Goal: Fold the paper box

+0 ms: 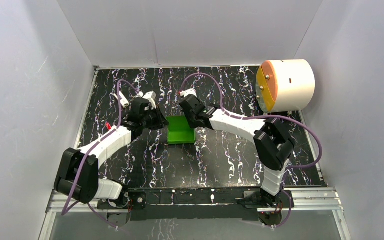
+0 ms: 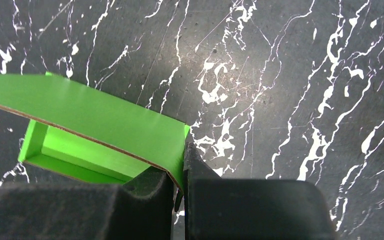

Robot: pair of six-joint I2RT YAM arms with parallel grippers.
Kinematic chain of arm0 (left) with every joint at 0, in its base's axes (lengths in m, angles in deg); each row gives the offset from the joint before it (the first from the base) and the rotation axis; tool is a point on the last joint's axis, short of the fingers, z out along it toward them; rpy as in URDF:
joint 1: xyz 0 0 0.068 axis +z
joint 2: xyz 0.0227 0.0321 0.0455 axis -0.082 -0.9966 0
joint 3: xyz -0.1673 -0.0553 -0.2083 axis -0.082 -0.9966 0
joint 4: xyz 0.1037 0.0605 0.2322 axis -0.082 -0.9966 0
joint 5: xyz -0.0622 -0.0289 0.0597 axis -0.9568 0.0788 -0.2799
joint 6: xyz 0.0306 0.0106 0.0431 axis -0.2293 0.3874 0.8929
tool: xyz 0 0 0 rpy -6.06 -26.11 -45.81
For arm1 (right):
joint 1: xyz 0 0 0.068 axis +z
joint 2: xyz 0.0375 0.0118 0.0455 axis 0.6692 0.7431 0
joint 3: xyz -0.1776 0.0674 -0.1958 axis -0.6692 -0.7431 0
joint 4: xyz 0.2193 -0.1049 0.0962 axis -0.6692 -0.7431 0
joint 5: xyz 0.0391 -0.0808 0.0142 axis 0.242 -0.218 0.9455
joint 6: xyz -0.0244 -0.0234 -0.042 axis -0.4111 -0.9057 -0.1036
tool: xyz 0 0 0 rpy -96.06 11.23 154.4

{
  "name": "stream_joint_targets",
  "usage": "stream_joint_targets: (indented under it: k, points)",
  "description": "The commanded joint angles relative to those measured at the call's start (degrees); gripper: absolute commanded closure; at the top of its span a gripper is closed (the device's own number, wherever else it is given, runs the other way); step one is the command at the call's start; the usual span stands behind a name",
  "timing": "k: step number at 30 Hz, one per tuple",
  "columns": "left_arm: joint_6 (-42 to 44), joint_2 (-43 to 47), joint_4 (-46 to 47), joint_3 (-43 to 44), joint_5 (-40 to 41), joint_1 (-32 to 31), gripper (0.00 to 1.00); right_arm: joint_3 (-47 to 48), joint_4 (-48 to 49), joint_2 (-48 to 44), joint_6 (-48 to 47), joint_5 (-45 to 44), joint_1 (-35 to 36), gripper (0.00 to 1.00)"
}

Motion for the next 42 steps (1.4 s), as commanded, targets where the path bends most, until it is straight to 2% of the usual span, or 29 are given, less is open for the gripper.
stream_joint_targets:
  k: [1, 10, 17, 22, 33, 37, 39, 42]
  points:
    - [-5.39, 3.31, 4.85, -2.32, -0.34, -0.79, 0.92, 2.0, 2.86, 0.68, 13.0, -4.25, 1.01, 0.93]
    - [-9.32, 5.58, 10.55, -6.58, 1.67, -1.61, 0.93, -2.83, 10.01, -1.77, 23.58, -8.16, 1.26, 0.93]
    - [-11.33, 5.88, 12.79, -8.86, 2.72, -3.19, 0.93, -3.96, 12.1, -1.64, 24.2, -10.92, 3.14, 0.91]
    - [-12.47, 7.91, 13.67, -12.22, 3.87, -4.35, 0.93, -5.67, 11.95, -1.37, 24.65, -16.18, 6.35, 0.91]
    - [-15.48, 10.87, 15.04, -18.67, 5.02, -6.54, 0.93, -9.13, 10.56, 0.23, 29.86, -23.05, 11.68, 0.9]
    - [-13.66, 13.66, 12.21, -18.73, 7.21, -6.61, 0.89, -7.75, 9.04, 0.92, 26.45, -25.49, 12.52, 0.9]
    - [-11.51, 15.49, 9.25, -16.81, 9.22, -6.48, 0.88, -7.79, 10.86, 0.25, 19.98, -25.7, 12.52, 0.9]
    - [-6.78, 17.24, 3.65, -12.43, 11.69, -6.11, 0.82, -9.41, 16.81, -2.17, 3.38, -24.73, 12.32, 0.91]
